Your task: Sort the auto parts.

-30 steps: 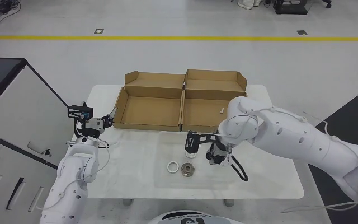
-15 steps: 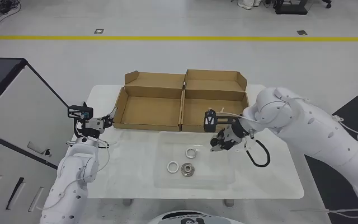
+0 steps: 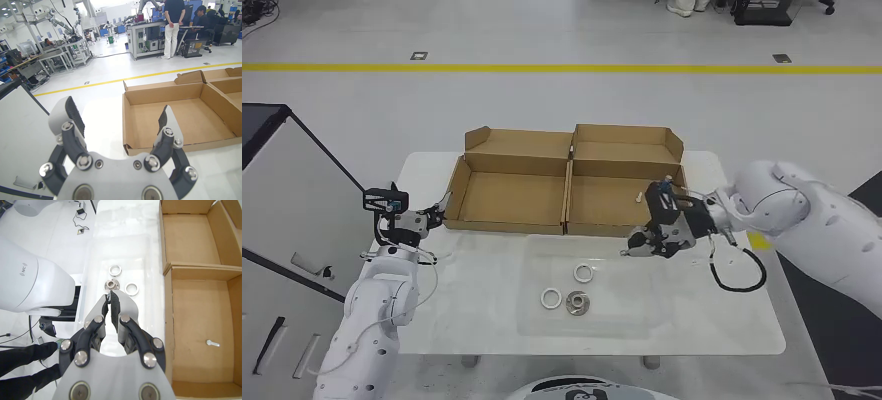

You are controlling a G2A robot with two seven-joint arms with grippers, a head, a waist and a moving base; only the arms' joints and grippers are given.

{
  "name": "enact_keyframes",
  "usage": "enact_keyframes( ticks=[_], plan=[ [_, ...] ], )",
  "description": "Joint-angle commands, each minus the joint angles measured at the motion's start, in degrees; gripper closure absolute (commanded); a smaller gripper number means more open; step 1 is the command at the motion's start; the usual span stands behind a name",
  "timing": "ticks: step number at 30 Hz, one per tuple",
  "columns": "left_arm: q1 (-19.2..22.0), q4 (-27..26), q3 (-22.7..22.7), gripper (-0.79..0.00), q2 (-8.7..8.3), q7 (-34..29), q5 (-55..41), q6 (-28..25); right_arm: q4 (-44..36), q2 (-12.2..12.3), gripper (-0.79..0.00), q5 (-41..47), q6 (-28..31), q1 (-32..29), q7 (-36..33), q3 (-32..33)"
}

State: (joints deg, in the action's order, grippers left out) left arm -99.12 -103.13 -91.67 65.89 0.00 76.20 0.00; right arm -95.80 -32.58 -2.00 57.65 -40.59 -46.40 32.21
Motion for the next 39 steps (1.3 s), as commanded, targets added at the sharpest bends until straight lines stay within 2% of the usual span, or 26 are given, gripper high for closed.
enact_keyframes(
  ticks=[1, 6, 17, 39],
  plan=[
    [0.00, 0.00, 0.00, -0.785, 0.00, 0.00, 0.00, 0.00, -0.85, 0.27, 0.000, 1.25, 0.35, 0.09, 0.12, 0.10],
    [0.00, 0.00, 0.00, -0.785, 0.00, 0.00, 0.00, 0.00, -3.57, 0.52, 0.000, 4.06, 0.35, -0.53, 1.87, 1.63],
    [0.00, 0.00, 0.00, -0.785, 0.00, 0.00, 0.00, 0.00, -6.44, 0.10, 0.000, 3.00, 0.35, -3.76, 10.52, 6.59],
    [0.00, 0.00, 0.00, -0.785, 0.00, 0.00, 0.00, 0.00, -6.44, 0.10, 0.000, 3.00, 0.35, -3.76, 10.52, 6.59]
  ],
)
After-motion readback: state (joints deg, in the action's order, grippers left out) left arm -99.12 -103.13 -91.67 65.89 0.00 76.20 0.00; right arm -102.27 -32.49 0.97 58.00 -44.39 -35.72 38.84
